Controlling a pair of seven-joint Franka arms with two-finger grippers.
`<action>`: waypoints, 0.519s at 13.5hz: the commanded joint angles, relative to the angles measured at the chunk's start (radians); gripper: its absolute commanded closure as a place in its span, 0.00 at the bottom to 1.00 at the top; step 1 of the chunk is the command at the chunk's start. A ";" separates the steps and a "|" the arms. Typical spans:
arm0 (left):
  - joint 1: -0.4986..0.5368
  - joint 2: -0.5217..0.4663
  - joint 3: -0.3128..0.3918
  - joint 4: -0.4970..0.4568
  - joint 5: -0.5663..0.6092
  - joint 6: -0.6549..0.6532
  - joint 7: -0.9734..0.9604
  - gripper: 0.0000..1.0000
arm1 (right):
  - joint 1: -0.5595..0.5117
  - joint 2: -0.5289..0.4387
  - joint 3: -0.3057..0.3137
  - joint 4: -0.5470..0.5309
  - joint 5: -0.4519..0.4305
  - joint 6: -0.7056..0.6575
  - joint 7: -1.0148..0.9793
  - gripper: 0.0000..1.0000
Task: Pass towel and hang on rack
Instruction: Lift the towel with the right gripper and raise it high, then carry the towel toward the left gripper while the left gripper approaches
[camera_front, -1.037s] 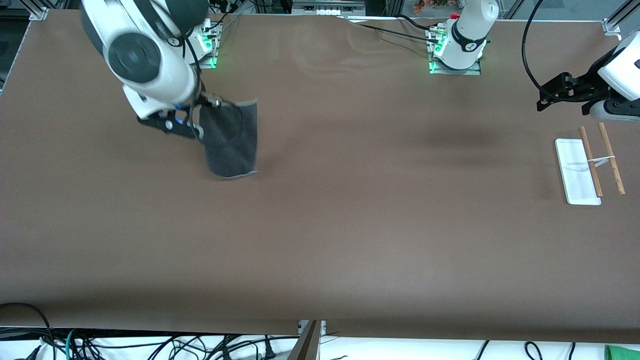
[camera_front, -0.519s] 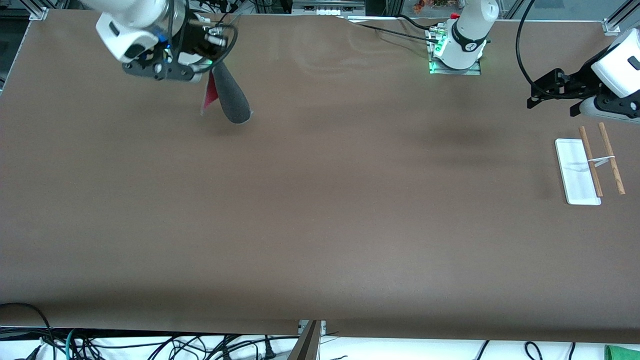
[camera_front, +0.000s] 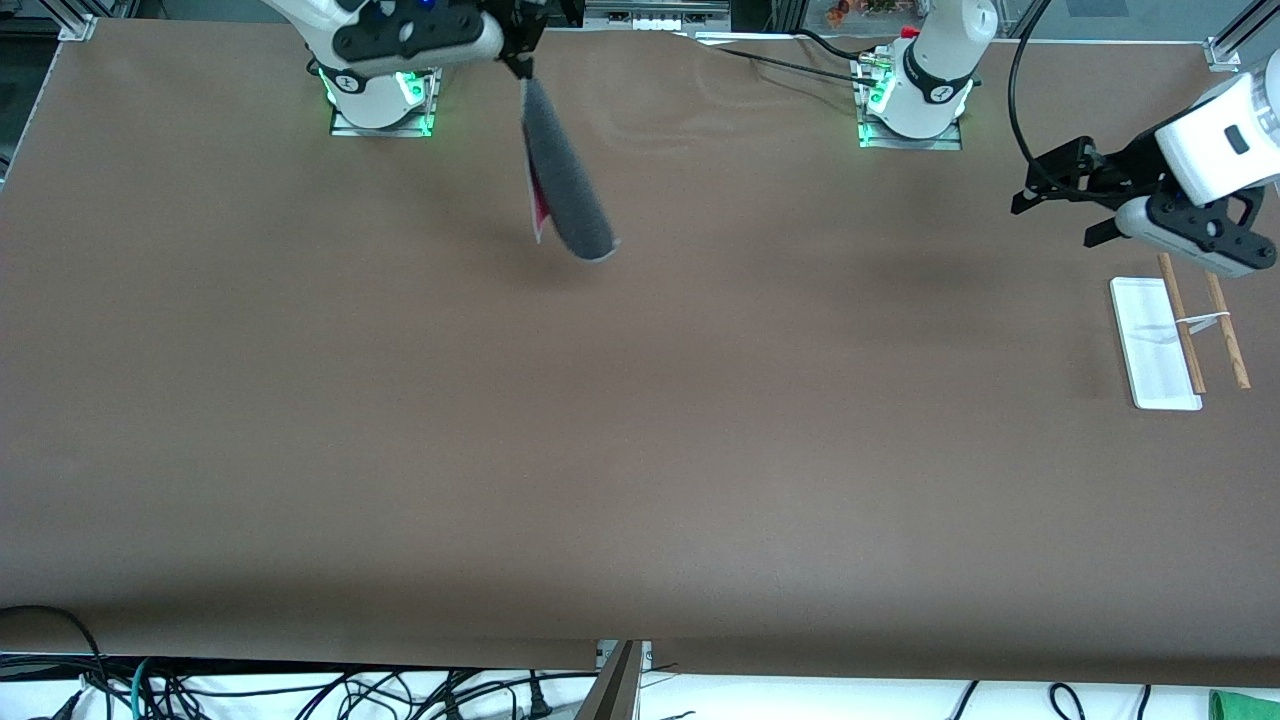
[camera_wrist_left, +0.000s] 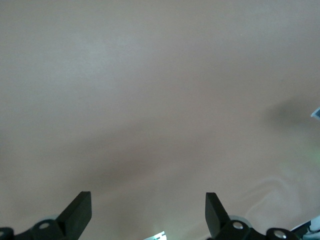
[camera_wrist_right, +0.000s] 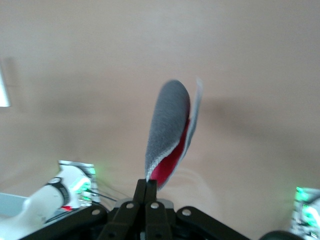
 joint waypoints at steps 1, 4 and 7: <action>-0.005 0.031 -0.002 0.023 -0.022 -0.008 0.113 0.00 | -0.003 0.020 0.073 0.069 0.031 0.117 0.073 1.00; -0.007 0.066 -0.002 0.021 -0.120 -0.010 0.279 0.00 | -0.002 0.020 0.113 0.070 0.059 0.304 0.079 1.00; -0.027 0.096 -0.005 0.018 -0.204 -0.010 0.445 0.00 | 0.003 0.020 0.151 0.071 0.059 0.441 0.081 1.00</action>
